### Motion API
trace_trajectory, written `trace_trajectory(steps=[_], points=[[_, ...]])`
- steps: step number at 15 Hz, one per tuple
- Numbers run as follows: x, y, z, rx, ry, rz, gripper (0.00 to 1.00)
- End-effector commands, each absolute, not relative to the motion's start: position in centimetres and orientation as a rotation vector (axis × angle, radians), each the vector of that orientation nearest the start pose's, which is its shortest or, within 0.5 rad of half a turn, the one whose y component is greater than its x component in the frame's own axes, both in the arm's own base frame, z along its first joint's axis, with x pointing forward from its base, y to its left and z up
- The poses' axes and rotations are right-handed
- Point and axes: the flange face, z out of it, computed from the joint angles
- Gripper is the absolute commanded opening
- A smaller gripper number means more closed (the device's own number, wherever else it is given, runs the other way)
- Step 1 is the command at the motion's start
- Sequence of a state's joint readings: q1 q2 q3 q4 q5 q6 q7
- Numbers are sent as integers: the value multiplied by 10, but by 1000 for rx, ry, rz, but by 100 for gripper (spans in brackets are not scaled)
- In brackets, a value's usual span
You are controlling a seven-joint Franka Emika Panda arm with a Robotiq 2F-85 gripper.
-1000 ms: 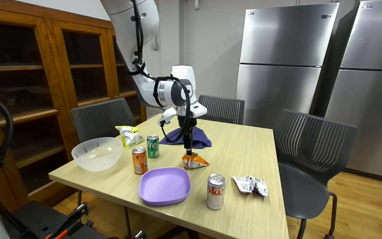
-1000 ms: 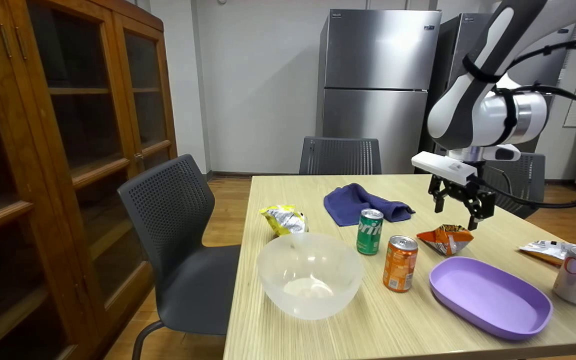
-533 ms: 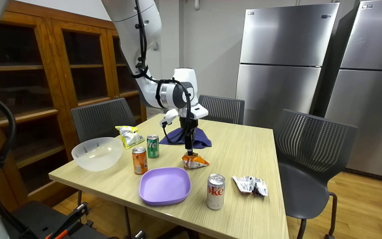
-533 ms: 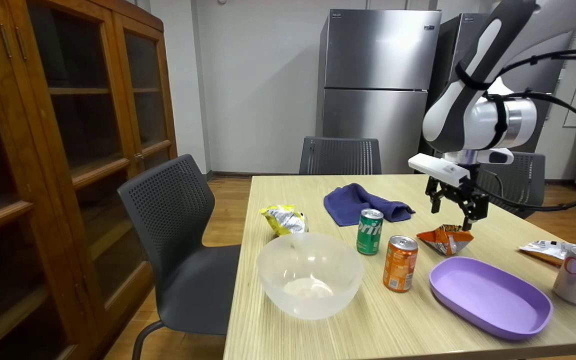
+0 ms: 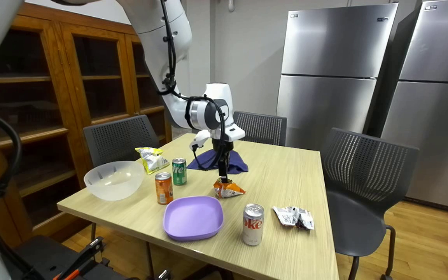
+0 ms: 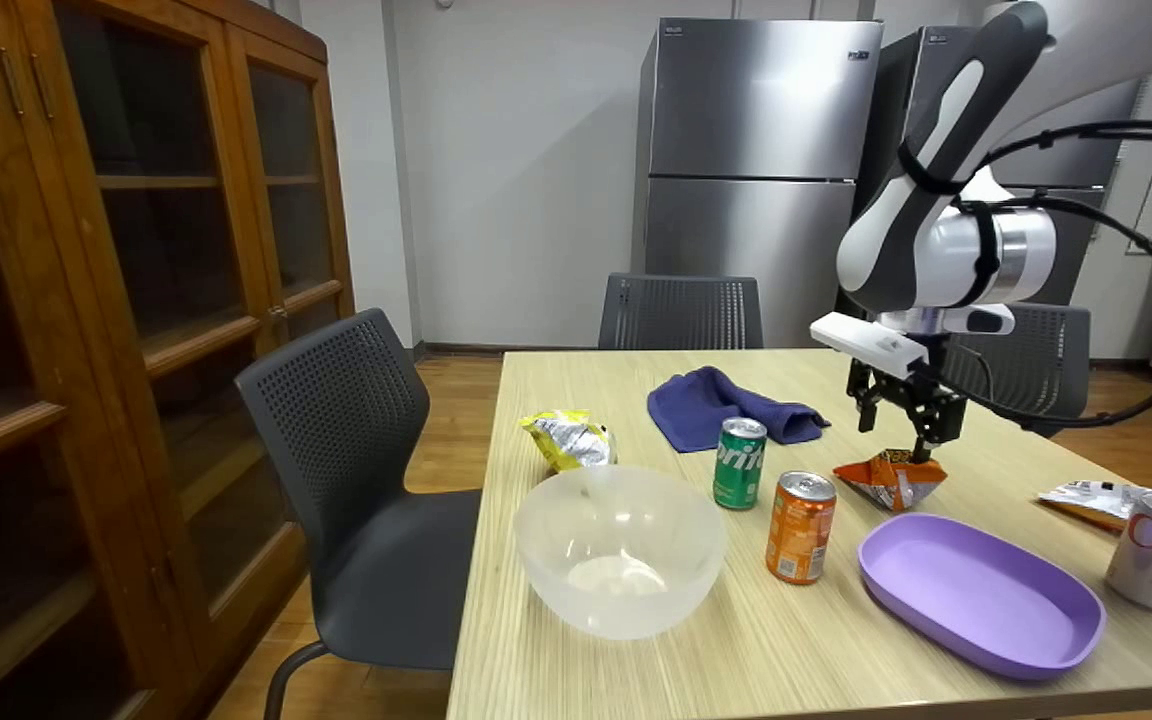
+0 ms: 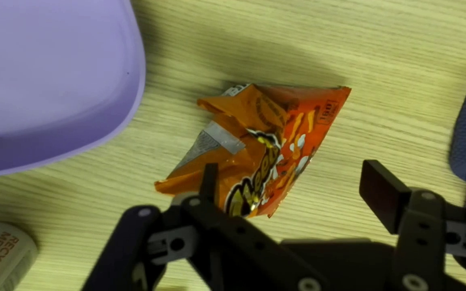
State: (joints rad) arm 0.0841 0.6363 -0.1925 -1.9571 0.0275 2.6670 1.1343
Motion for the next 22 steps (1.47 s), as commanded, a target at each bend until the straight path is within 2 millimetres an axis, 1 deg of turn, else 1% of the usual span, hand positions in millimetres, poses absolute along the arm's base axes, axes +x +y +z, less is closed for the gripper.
trace_trajectory(steps=[1,4,8,9,10,16,20,22], points=[[628,-61,161,-2579,1856,-184,58],[628,-60,161,-2581,1856,-184,33],[627,-60,161,-2581,1858,-185,3],[627,-61,161,-2580,1860,-185,0],[626,-61,161,-2581,1861,-184,0],[623,-60,163,-2591,1855,-177,0],[621,-53,177,-2611,1810,-200,0],[620,-49,189,-2608,1790,-228,0]])
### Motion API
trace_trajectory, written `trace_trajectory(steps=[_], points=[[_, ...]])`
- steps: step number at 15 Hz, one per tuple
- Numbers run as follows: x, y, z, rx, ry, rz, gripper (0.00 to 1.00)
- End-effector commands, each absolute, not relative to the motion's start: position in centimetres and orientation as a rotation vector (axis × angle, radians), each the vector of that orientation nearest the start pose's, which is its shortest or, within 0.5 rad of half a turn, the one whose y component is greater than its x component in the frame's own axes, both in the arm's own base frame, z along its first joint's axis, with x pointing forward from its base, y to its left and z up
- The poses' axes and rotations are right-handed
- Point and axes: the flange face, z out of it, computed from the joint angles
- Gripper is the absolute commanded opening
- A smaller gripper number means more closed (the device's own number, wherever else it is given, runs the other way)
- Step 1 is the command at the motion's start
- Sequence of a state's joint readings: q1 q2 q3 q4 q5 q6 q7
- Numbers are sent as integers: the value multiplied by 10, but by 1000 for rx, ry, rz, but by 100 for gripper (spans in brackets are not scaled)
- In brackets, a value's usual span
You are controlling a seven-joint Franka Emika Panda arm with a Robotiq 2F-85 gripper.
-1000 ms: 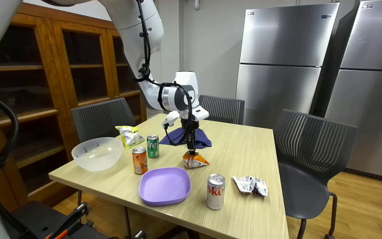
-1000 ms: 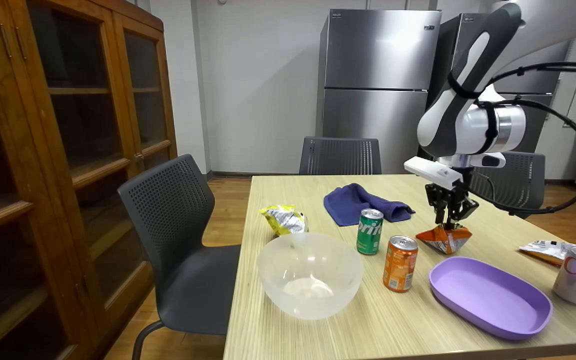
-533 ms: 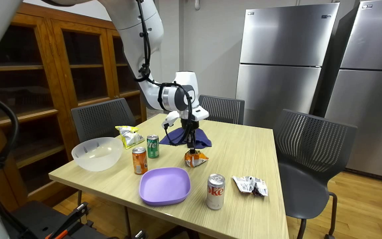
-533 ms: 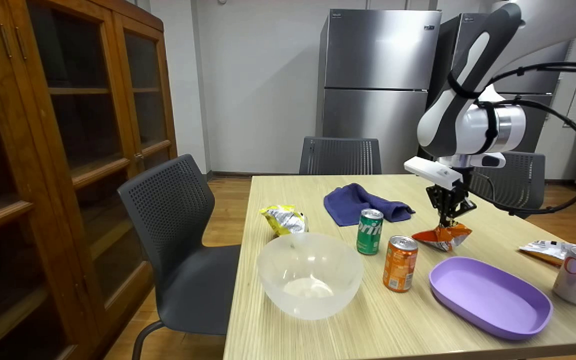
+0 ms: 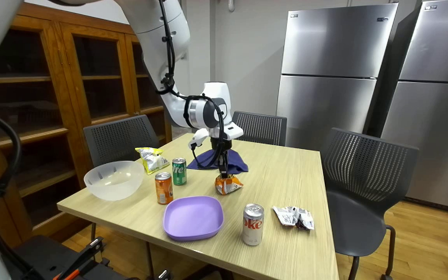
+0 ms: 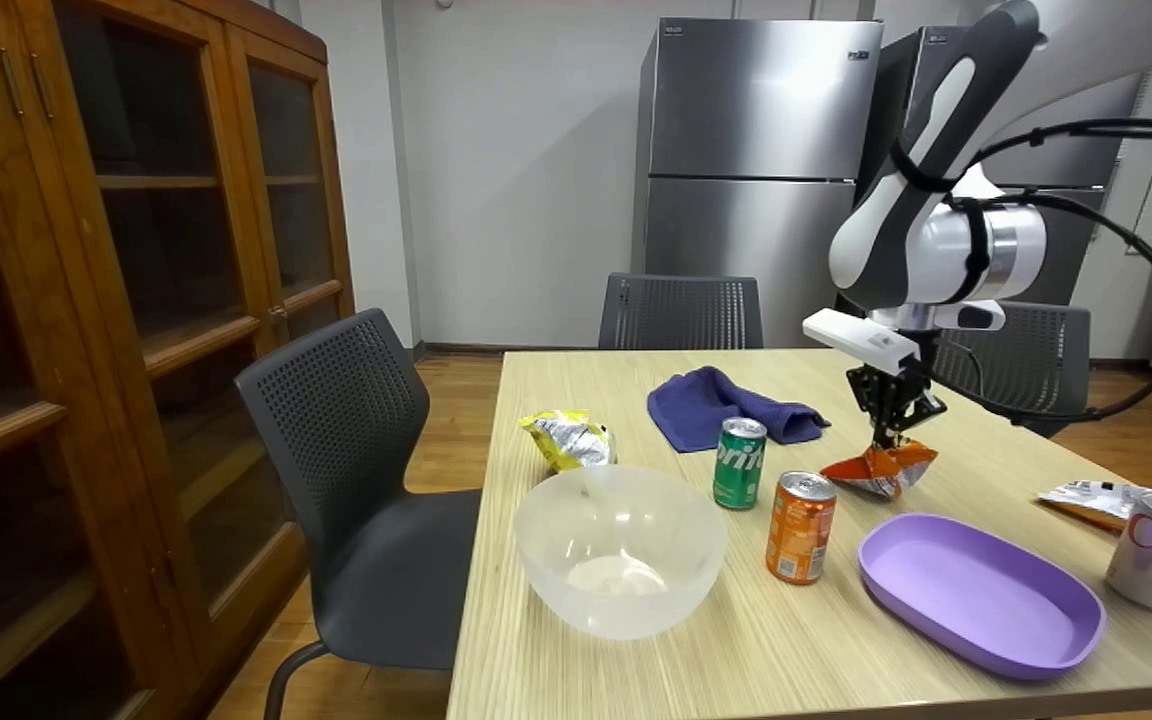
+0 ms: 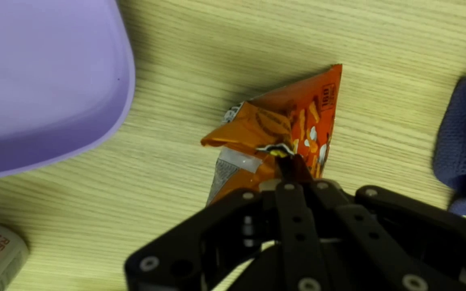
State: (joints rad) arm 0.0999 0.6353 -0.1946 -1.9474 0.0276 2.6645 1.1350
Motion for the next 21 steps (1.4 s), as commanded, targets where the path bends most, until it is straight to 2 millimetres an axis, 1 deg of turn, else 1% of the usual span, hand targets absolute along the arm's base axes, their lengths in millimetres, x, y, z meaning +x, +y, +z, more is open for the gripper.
trace_trajectory(steps=[1,6,11,17,21], points=[[620,-46,195,-2608,1782,-239,0],[616,-29,231,-2622,1748,-298,0],[606,1,266,-2675,1671,-362,0],[592,53,304,-2772,1537,-421,0],[582,91,325,-2815,1432,-465,0]])
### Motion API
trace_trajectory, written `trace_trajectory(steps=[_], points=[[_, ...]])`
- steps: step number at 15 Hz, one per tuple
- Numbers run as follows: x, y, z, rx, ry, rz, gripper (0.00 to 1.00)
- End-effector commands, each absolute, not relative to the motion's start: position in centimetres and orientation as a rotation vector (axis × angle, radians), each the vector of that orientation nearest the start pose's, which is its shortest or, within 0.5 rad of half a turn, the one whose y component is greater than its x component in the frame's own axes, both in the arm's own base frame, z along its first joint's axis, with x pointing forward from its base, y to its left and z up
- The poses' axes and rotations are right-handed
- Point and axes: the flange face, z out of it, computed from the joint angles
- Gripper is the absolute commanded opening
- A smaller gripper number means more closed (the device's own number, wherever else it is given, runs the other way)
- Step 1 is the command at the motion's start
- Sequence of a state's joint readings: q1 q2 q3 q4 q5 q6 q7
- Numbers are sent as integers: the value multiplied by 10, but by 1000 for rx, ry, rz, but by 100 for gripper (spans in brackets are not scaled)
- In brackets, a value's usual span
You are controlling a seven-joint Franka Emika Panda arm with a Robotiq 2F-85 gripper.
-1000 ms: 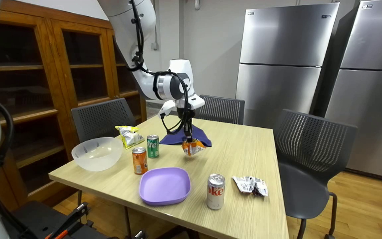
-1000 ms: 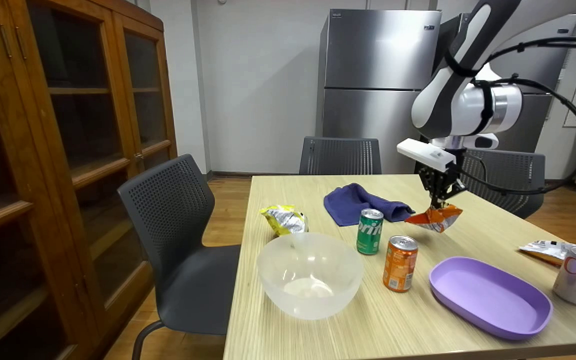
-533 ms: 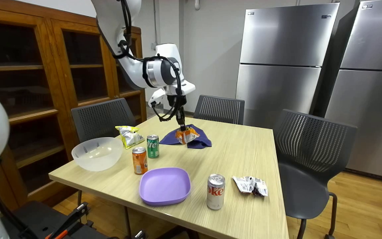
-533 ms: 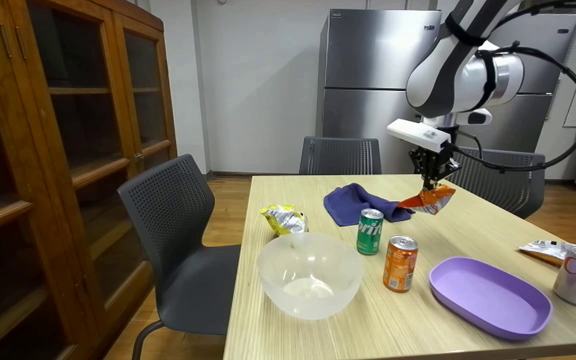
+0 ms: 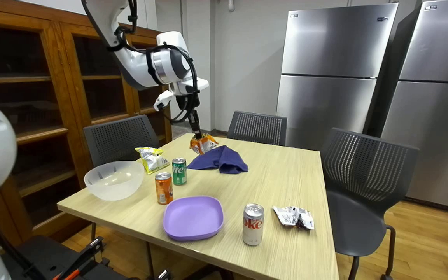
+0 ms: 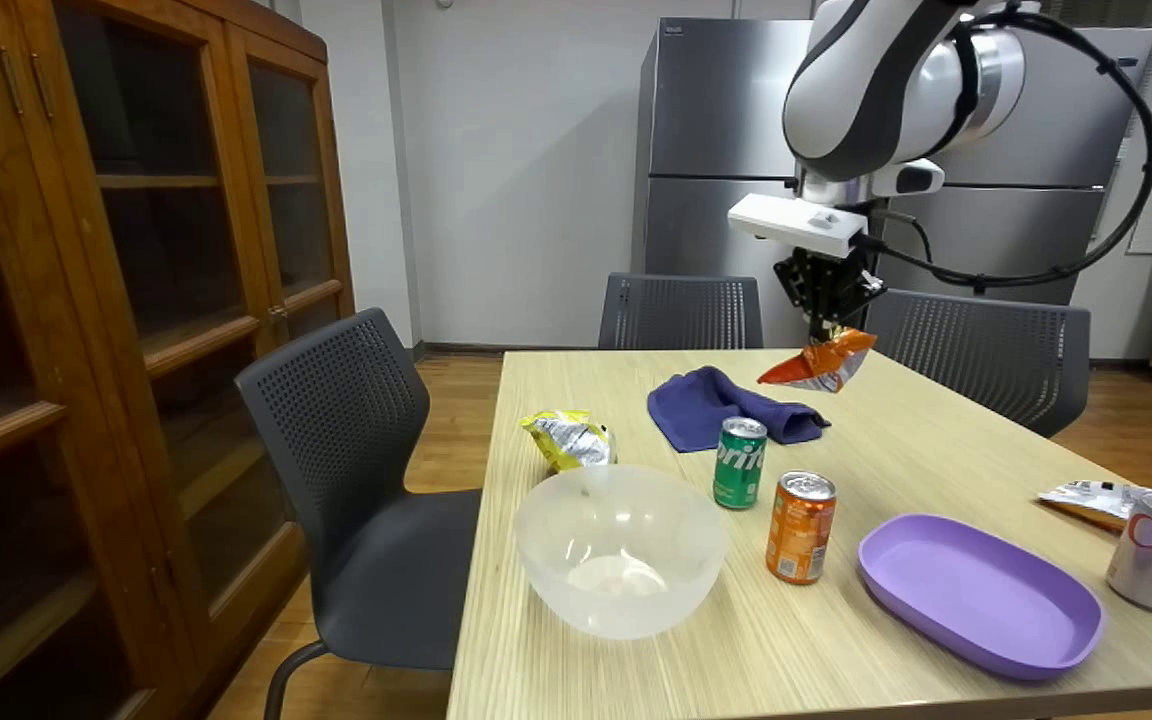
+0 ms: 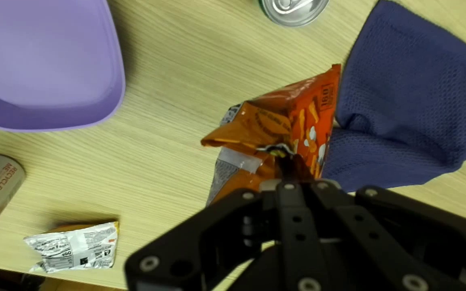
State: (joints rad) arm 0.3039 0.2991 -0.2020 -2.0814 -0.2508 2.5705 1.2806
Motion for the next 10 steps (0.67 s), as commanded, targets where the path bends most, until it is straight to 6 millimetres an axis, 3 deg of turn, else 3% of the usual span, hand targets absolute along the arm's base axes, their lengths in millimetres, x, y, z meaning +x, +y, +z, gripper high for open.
trace_trajectory(steps=[1,10], points=[[578,102,329,-2828,1394,-469,0],[540,204,334,-2972,1048,-397,0]])
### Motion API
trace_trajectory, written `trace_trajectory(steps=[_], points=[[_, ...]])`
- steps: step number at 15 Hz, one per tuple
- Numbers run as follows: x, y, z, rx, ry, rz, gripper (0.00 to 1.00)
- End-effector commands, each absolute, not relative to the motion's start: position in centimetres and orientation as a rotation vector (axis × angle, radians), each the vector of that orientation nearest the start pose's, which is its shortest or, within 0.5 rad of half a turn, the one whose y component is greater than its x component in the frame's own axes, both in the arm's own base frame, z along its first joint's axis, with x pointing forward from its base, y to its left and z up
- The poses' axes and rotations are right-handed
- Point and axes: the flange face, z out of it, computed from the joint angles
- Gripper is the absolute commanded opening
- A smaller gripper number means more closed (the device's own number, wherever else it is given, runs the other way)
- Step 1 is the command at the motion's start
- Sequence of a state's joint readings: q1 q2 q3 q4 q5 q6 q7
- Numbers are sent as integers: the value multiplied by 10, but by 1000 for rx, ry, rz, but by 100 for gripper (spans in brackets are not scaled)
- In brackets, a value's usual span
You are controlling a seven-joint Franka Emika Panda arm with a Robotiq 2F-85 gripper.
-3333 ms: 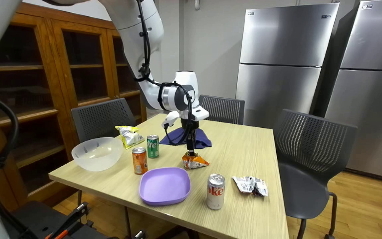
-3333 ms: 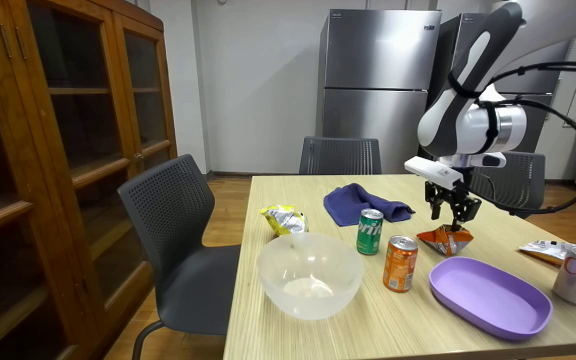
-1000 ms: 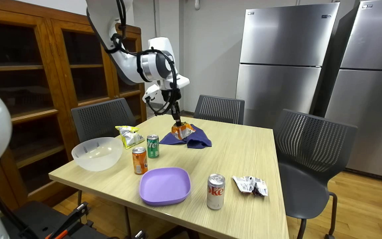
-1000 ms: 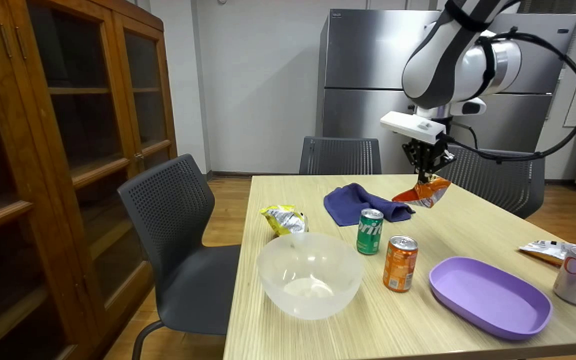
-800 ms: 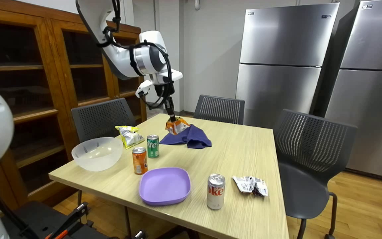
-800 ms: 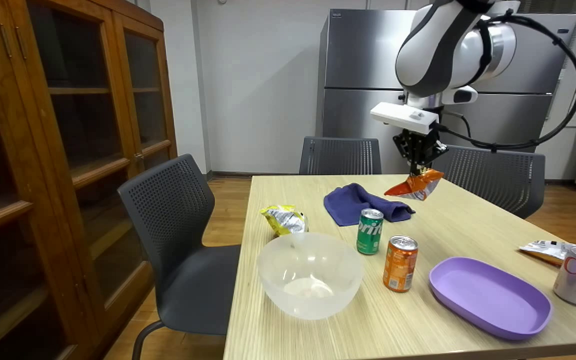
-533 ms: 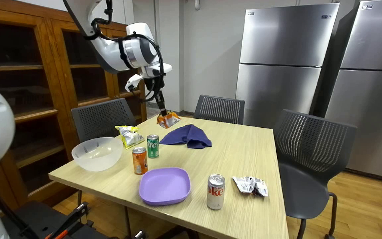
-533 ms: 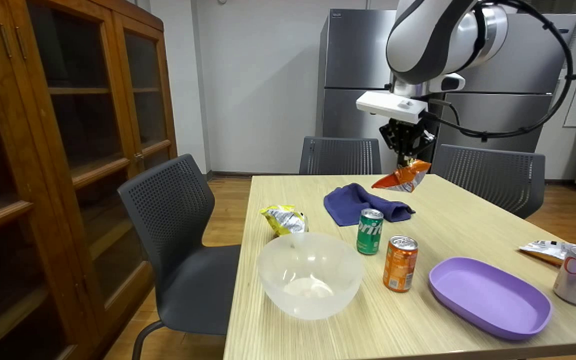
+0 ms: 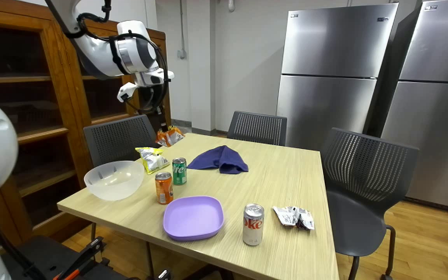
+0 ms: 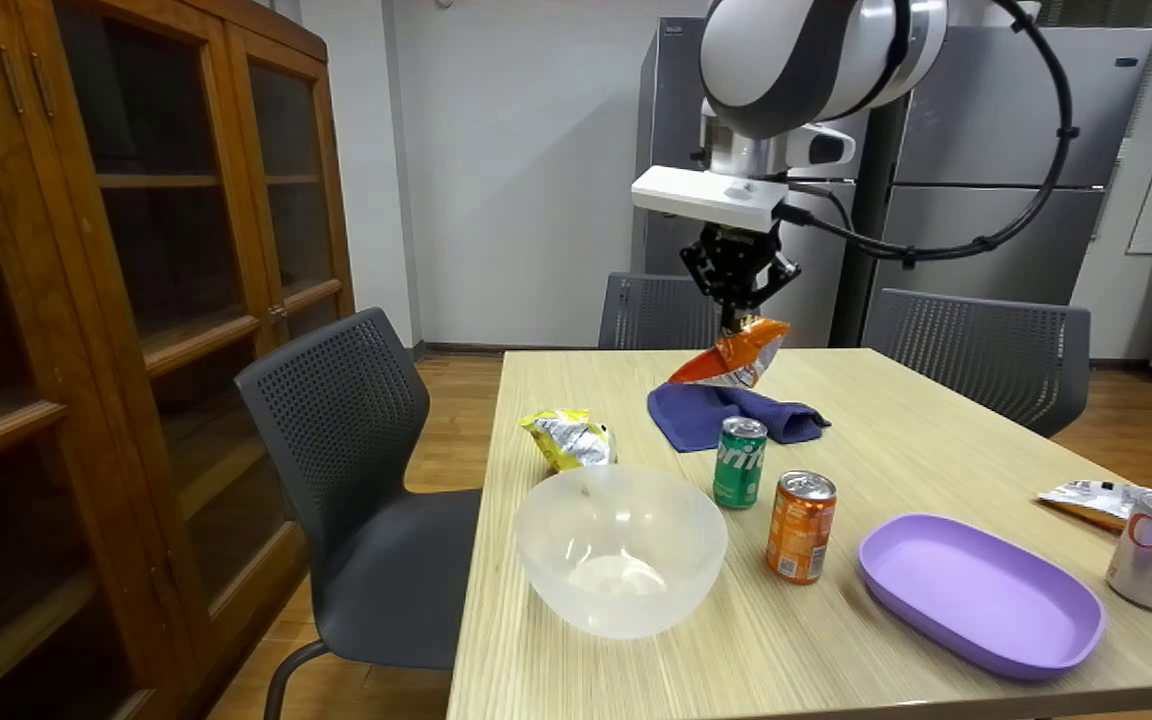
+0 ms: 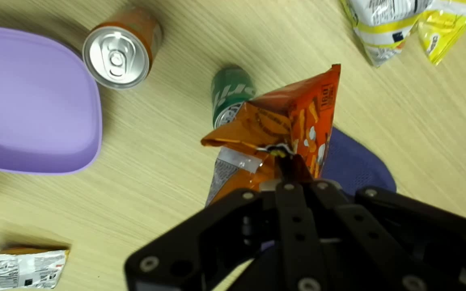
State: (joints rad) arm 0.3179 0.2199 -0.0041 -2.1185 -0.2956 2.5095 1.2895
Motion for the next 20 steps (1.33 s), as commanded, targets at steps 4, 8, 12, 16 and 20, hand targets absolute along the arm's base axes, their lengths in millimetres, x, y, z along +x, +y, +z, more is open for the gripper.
trace_trajectory(steps=[4,8,12,16,20], points=[[520,243,328,-3037,872,-354,0],[498,272,316,-3102,690,-292,0],[479,288,301,-3151,562,-235,0],[469,292,282,-3192,493,-141,0],[468,292,259,-3231,470,-76,0]])
